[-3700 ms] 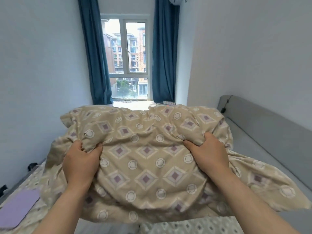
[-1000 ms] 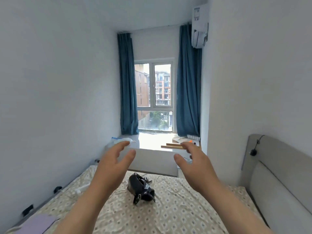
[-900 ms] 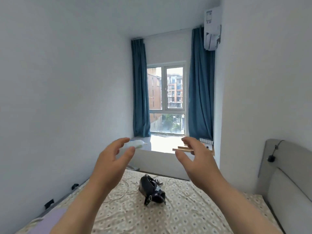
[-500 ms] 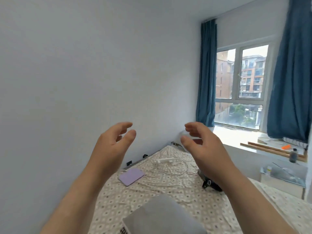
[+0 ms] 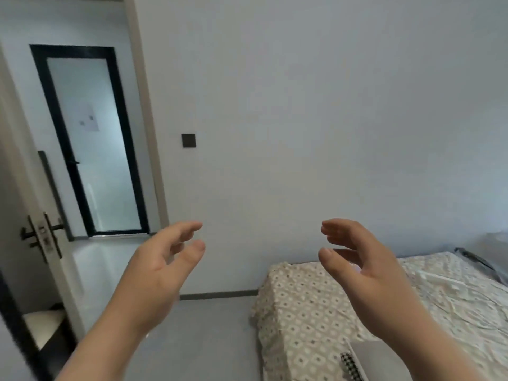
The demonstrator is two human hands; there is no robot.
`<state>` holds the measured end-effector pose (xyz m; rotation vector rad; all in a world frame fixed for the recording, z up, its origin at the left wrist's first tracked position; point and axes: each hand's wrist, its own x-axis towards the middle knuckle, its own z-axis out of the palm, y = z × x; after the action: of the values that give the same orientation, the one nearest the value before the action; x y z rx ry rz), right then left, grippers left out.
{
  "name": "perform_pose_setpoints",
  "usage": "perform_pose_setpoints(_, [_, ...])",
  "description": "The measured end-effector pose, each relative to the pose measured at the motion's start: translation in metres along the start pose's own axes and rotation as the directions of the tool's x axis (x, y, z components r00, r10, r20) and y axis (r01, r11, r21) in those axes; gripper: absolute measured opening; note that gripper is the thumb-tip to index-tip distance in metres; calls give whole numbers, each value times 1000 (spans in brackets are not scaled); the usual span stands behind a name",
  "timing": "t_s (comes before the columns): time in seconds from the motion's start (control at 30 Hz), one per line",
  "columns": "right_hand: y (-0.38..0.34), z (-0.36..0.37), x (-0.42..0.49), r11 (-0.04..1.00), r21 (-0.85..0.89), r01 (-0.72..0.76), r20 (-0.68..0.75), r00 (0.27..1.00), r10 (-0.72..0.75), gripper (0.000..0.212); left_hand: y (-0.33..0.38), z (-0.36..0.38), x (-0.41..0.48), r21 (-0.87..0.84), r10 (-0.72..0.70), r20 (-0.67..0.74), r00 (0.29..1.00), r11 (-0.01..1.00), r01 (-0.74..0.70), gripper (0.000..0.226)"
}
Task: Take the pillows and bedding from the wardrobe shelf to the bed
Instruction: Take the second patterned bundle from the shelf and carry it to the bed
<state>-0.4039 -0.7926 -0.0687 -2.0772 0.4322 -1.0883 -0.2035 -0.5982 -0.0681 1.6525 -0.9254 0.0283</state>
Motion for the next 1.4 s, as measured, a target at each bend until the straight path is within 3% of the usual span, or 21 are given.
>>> perform_pose_setpoints(0.27, [-30,178,53,975,204,89,243,960,-139,48,-68,-134,-6,113,-139,-289,947,977,178,55])
perform_pose_setpoints(0.47, [-59,292,75,919,384,92,422,868,-263,44,-84,-219,-34,181,-181,-527,830,931,318,54])
perform_pose_setpoints(0.57, [-73,344,85,878,473,69,517,786,-340,43,-85,-250,-53,244,-130,-655,744,896,371,62])
perform_pose_setpoints(0.63, [-83,375,91,846,529,65,548,735,-399,41,-80,-264,-62,239,-135,-725,675,870,431,43])
perform_pose_setpoints(0.8, [-108,429,112,776,630,19,627,577,-523,37,-63,-275,-71,236,-106,-874,475,760,605,25])
perform_pose_setpoints(0.9, [-125,456,122,735,677,-32,654,484,-581,38,-49,-271,-73,240,-62,-922,382,685,688,32])
perform_pose_setpoints(1.0, [-141,473,122,711,699,-75,681,374,-630,39,-40,-269,-83,222,-15,-952,307,656,721,25])
perform_pose_setpoints(1.1, [-158,489,116,703,710,-44,678,311,-666,87,-33,-268,-94,199,30,-972,234,635,746,22])
perform_pose_setpoints(1.27, [-191,510,101,683,719,-130,695,153,-703,63,-21,-275,-113,157,109,-987,114,621,768,29])
perform_pose_setpoints(1.33, [-201,522,94,681,719,-138,695,132,-707,40,-20,-285,-120,153,128,-987,94,621,768,25])
perform_pose_setpoints(1.4, [-214,538,86,656,745,-123,667,134,-733,36,-21,-297,-126,155,146,-986,81,620,769,32])
